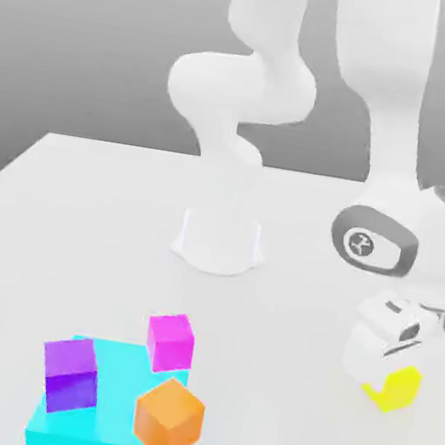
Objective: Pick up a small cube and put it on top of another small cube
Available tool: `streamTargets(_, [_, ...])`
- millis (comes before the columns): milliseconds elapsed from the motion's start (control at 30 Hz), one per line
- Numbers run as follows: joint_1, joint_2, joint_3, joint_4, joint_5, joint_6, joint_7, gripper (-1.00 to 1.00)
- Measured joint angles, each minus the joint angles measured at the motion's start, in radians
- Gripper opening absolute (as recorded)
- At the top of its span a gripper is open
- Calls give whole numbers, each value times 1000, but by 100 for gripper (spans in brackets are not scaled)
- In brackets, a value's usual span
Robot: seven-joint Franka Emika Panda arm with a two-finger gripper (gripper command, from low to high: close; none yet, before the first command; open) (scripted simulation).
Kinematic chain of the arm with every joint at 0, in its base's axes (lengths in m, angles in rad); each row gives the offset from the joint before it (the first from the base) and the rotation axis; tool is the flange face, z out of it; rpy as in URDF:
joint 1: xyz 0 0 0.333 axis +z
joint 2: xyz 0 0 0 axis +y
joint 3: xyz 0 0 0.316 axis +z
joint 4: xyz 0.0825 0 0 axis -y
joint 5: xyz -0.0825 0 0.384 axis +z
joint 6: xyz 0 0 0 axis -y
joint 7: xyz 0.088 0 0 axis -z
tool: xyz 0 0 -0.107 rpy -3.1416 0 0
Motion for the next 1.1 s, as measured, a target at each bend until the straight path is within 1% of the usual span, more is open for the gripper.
streamTargets(133, [-75,-89,102,-24,128,-59,-96,-100])
streamTargets(233, [-104,-153,148,-43,218,-103,-163,-100])
streamTargets(400, [-184,-224,50,-44,187,-205,-87,-100])
streamTargets(533, [-301,-297,0,-46,203,-283,-49,-100])
streamTargets(700, [-386,-409,-69,-53,290,-371,-48,-100])
streamTargets(933, [-463,-579,-213,-64,473,-485,-91,-100])
streamTargets(1000, [-476,-575,-235,-74,501,-465,-97,-100])
streamTargets(1100, [-485,-491,-237,-99,497,-354,-89,-100])
